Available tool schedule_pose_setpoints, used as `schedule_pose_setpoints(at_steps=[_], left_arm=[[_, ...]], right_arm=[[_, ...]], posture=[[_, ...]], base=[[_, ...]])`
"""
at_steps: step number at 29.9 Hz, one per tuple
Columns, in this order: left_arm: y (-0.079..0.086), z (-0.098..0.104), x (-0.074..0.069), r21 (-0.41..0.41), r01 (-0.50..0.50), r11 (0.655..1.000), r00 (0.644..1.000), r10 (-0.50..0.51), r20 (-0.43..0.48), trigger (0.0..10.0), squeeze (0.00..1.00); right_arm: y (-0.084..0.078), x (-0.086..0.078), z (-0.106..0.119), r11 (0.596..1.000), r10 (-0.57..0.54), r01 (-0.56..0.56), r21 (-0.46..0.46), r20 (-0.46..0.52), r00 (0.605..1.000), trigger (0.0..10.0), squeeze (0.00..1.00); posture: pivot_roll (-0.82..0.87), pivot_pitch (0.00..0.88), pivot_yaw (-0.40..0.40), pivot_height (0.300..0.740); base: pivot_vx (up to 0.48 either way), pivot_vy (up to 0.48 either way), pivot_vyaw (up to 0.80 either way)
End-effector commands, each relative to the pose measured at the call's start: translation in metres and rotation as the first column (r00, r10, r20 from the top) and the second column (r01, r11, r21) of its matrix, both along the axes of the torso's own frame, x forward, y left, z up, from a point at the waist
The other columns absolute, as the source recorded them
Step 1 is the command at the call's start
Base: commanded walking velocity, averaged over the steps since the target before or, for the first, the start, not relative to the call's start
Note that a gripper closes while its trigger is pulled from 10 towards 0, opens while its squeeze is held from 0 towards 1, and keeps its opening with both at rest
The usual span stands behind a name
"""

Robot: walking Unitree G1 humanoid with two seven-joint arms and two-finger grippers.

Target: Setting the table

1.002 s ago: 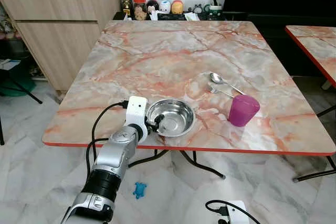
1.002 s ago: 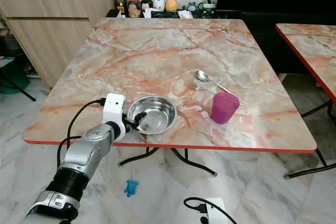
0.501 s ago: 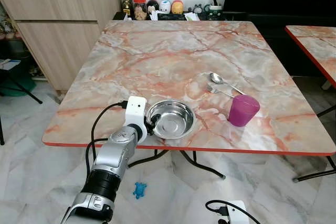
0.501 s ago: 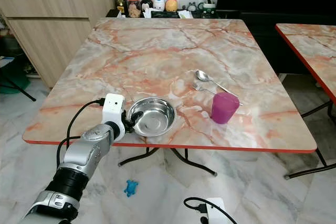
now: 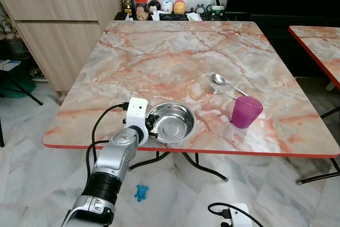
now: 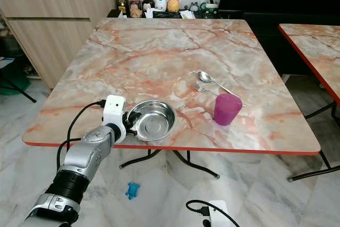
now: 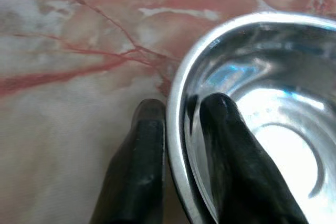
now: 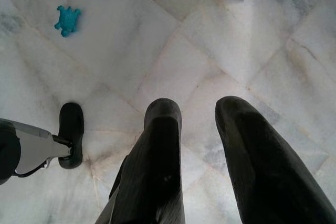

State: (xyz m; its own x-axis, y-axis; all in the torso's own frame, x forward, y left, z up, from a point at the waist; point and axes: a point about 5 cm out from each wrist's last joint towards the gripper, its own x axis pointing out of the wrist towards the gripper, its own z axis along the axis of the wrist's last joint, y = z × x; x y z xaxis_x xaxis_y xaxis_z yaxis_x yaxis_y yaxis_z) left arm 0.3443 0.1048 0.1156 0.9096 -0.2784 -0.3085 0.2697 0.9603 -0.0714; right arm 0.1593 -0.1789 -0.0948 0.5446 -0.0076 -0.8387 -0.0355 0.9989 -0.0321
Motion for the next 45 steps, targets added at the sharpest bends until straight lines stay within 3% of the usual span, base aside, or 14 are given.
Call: schedule_pose_setpoints(at_steps=[1, 10, 16, 17, 19, 20, 22, 25, 30, 35, 42, 45], left_arm=[[0.004, -0.001, -0.002, -0.001, -0.011, 1.000, 1.000, 0.011, -0.006, 0.0, 0.00], [0.007, 0.000, -0.002, -0.013, -0.040, 0.999, 0.999, 0.040, 0.006, 0.0, 0.00], [0.009, 0.004, -0.003, -0.066, -0.052, 0.996, 0.997, 0.055, 0.044, 0.0, 0.00], [0.008, 0.007, -0.004, -0.106, -0.047, 0.993, 0.996, 0.055, 0.068, 9.9, 0.00], [0.007, 0.009, -0.005, -0.152, -0.040, 0.988, 0.995, 0.054, 0.087, 10.0, 0.00], [0.007, 0.013, -0.009, -0.247, -0.030, 0.968, 0.991, 0.062, 0.120, 10.0, 0.00], [0.011, 0.015, -0.013, -0.303, -0.045, 0.952, 0.985, 0.093, 0.143, 10.0, 0.00], [0.015, 0.014, -0.015, -0.312, -0.071, 0.947, 0.981, 0.123, 0.149, 10.0, 0.00], [0.032, 0.017, -0.023, -0.482, -0.130, 0.866, 0.965, 0.222, 0.139, 10.0, 0.00], [0.035, 0.014, -0.025, -0.495, -0.136, 0.858, 0.965, 0.227, 0.129, 10.0, 0.00], [0.036, 0.015, -0.026, -0.552, -0.151, 0.820, 0.960, 0.255, 0.116, 10.0, 0.00], [0.034, 0.027, -0.026, -0.582, -0.113, 0.805, 0.947, 0.265, 0.183, 10.0, 0.00]], right_arm=[[0.000, 0.000, 0.000, 1.000, 0.008, -0.008, 0.001, -0.001, 1.000, 10.0, 0.00], [0.000, 0.000, 0.000, 1.000, 0.007, -0.007, 0.001, -0.001, 1.000, 10.0, 0.00], [0.000, 0.000, 0.000, 1.000, 0.010, -0.010, 0.000, -0.002, 1.000, 10.0, 0.00], [0.000, 0.000, 0.000, 1.000, 0.010, -0.010, 0.000, -0.001, 1.000, 10.0, 0.00], [0.000, 0.000, 0.000, 1.000, 0.010, -0.010, 0.000, -0.001, 1.000, 10.0, 0.00], [0.000, 0.000, 0.000, 1.000, 0.010, -0.010, -0.001, -0.001, 1.000, 10.0, 0.00], [-0.001, 0.000, 0.000, 1.000, 0.010, -0.010, -0.002, -0.002, 1.000, 10.0, 0.00], [-0.001, 0.000, 0.000, 1.000, 0.011, -0.011, -0.002, -0.002, 1.000, 10.0, 0.00], [-0.002, -0.001, 0.000, 1.000, 0.014, -0.014, -0.007, -0.004, 1.000, 10.0, 0.00], [-0.003, -0.001, 0.000, 1.000, 0.017, -0.017, -0.009, -0.005, 1.000, 10.0, 0.00], [-0.004, -0.001, 0.000, 1.000, 0.019, -0.019, -0.012, -0.006, 1.000, 10.0, 0.00], [-0.003, -0.001, 0.000, 1.000, 0.016, -0.016, -0.012, -0.004, 1.000, 10.0, 0.00]], posture=[[0.13, 0.000, -0.015, 0.740], [0.13, 0.000, -0.016, 0.740], [0.13, 0.000, -0.017, 0.740], [0.13, 0.000, -0.017, 0.740], [0.13, 0.000, -0.019, 0.740], [0.13, 0.000, -0.020, 0.740], [0.13, 0.000, -0.022, 0.740], [0.13, 0.000, -0.023, 0.740], [0.13, 0.000, -0.031, 0.740], [0.13, 0.000, -0.035, 0.740], [0.12, 0.000, -0.035, 0.740], [0.12, 0.000, -0.034, 0.740]], base=[[0.000, 0.000, 0.00], [0.000, 0.000, 0.00], [0.000, 0.000, 0.00], [0.000, 0.000, 0.00], [0.000, 0.000, 0.00], [0.000, 0.000, 0.00], [0.000, 0.000, 0.00], [0.000, 0.000, 0.00], [0.000, 0.000, 0.00], [0.000, 0.000, 0.00], [0.000, 0.000, 0.00], [0.000, 0.000, 0.00]])
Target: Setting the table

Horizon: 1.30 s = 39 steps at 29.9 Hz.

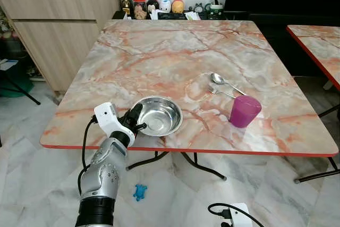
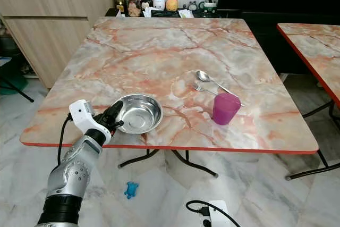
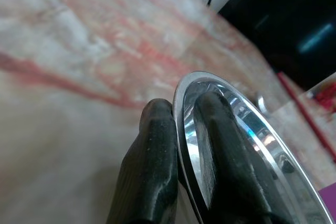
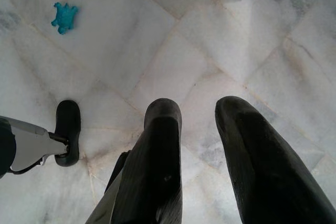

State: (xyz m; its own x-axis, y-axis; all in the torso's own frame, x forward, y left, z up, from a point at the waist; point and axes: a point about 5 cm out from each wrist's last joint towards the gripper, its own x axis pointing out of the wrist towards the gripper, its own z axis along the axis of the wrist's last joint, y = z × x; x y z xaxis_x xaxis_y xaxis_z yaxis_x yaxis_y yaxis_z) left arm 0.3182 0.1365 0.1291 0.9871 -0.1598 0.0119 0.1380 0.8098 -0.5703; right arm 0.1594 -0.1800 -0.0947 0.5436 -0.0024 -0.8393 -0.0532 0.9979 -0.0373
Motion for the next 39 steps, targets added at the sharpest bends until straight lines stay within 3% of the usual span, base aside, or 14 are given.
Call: schedule_pose_setpoints(at_steps=[1, 8, 39], left_arm=[[0.002, 0.016, -0.001, -0.009, -0.015, 1.000, 0.996, 0.015, 0.093, 10.0, 0.00], [0.006, 0.035, -0.004, -0.039, -0.038, 0.999, 0.974, 0.046, 0.220, 10.0, 0.00], [0.003, 0.053, -0.001, -0.062, -0.038, 0.997, 0.956, 0.054, 0.289, 10.0, 0.00]], right_arm=[[-0.002, -0.001, 0.000, 1.000, -0.003, 0.003, -0.006, -0.003, 1.000, 10.0, 0.00], [-0.002, -0.002, 0.000, 1.000, -0.009, 0.009, -0.005, -0.003, 1.000, 10.0, 0.00], [-0.003, -0.001, 0.000, 1.000, -0.001, 0.001, -0.007, -0.003, 1.000, 10.0, 0.00]], posture=[[0.12, 0.000, -0.034, 0.740], [0.12, 0.000, -0.036, 0.740], [0.12, 0.000, -0.044, 0.740]], base=[[0.000, 0.000, 0.00], [0.000, 0.000, 0.00], [0.000, -0.306, 0.00]])
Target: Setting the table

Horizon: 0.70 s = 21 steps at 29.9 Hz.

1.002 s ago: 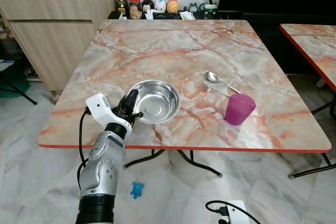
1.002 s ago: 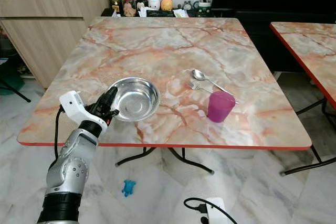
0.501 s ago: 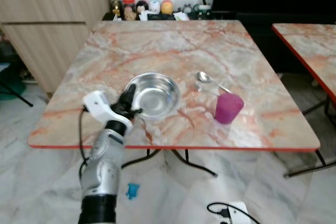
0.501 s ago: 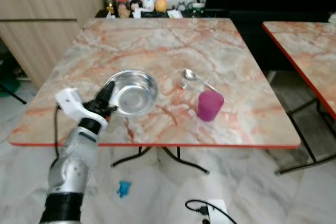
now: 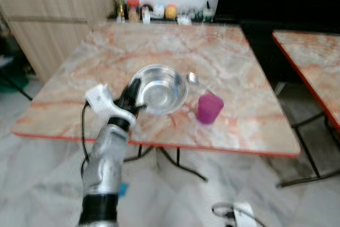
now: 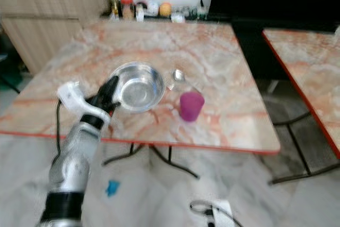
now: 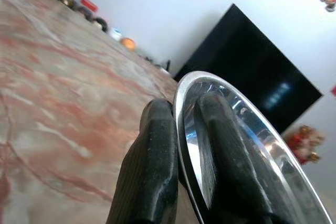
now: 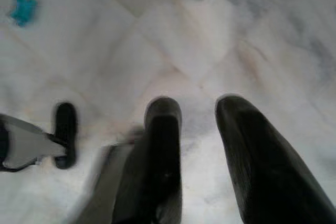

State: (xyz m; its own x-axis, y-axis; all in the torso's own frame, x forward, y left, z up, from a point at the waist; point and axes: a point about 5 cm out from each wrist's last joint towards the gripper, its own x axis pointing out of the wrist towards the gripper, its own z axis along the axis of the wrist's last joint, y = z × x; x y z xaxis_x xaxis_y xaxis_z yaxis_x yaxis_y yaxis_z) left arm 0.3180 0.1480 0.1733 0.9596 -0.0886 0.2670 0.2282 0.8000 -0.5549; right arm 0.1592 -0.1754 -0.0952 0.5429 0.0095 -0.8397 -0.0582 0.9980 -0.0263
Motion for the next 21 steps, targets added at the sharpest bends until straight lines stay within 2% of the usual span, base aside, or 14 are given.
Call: schedule_pose_setpoints(at_steps=[1, 7, 17, 21], left_arm=[[-0.0084, 0.0084, -0.0011, -0.012, 0.022, 1.000, 0.999, -0.021, 0.040, 10.0, 0.00], [-0.0113, 0.0163, -0.0009, -0.013, 0.034, 0.999, 0.997, -0.033, 0.068, 10.0, 0.00], [-0.0132, 0.0161, -0.0004, -0.007, 0.044, 0.999, 0.997, -0.044, 0.064, 10.0, 0.00], [-0.0150, 0.0142, -0.0012, 0.024, 0.053, 0.998, 0.997, -0.054, 0.056, 10.0, 0.00]], right_arm=[[-0.0073, -0.0011, 0.0003, 1.000, -0.006, 0.006, -0.018, -0.002, 1.000, 10.0, 0.00], [-0.0067, -0.0009, 0.0003, 1.000, -0.004, 0.004, -0.015, -0.002, 1.000, 10.0, 0.00], [-0.0061, -0.0006, 0.0003, 1.000, -0.006, 0.006, -0.014, -0.001, 1.000, 10.0, 0.00], [-0.0062, -0.0005, 0.0004, 1.000, -0.007, 0.007, -0.013, -0.001, 1.000, 10.0, 0.00]], posture=[[0.12, 0.000, -0.044, 0.740], [0.13, 0.000, -0.042, 0.740], [0.12, 0.000, -0.037, 0.740], [0.12, 0.000, -0.037, 0.740]], base=[[0.000, -0.322, 0.00], [0.000, -0.322, 0.00], [0.000, -0.319, 0.00], [0.000, -0.321, 0.00]])
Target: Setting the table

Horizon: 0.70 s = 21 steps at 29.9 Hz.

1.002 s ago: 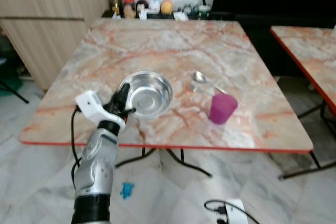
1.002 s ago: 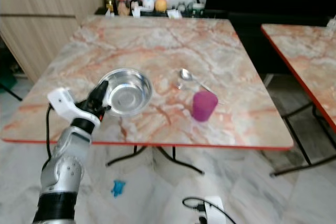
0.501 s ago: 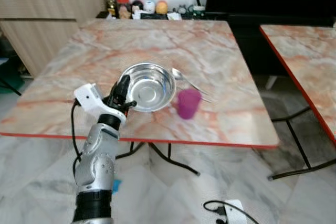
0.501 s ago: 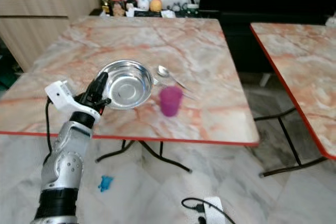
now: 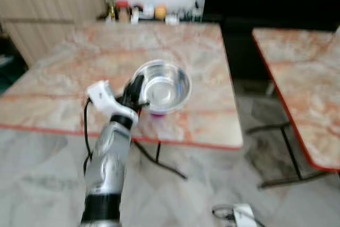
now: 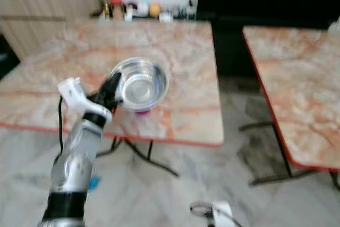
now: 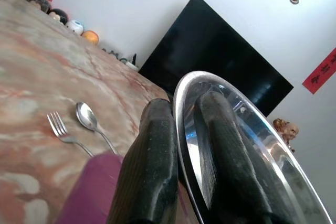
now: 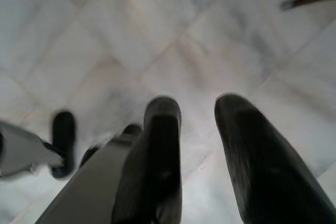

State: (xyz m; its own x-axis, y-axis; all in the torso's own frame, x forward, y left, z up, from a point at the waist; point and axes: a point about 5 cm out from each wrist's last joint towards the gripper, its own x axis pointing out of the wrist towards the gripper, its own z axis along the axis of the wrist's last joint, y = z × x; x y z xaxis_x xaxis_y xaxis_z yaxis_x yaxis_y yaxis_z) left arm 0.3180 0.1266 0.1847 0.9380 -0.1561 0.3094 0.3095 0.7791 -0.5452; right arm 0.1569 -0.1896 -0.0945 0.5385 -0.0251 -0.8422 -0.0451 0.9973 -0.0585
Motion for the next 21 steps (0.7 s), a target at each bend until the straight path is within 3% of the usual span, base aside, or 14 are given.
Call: schedule_pose_setpoints(at_steps=[1, 21], left_arm=[[0.0058, 0.0017, -0.0020, 0.056, -0.012, 0.998, 1.000, 0.011, 0.013, 10.0, 0.00], [0.0028, 0.0015, -0.0026, 0.095, 0.002, 0.995, 1.000, -0.003, 0.015, 10.0, 0.00]], right_arm=[[0.0079, 0.0019, -0.0002, 1.000, 0.007, -0.007, 0.020, 0.004, 1.000, 10.0, 0.00], [0.0089, 0.0024, 0.0000, 1.000, 0.005, -0.005, 0.023, 0.007, 1.000, 10.0, 0.00]], posture=[[0.12, 0.000, -0.036, 0.740], [0.12, 0.000, -0.030, 0.740]], base=[[0.000, -0.319, 0.00], [0.000, -0.318, 0.00]])
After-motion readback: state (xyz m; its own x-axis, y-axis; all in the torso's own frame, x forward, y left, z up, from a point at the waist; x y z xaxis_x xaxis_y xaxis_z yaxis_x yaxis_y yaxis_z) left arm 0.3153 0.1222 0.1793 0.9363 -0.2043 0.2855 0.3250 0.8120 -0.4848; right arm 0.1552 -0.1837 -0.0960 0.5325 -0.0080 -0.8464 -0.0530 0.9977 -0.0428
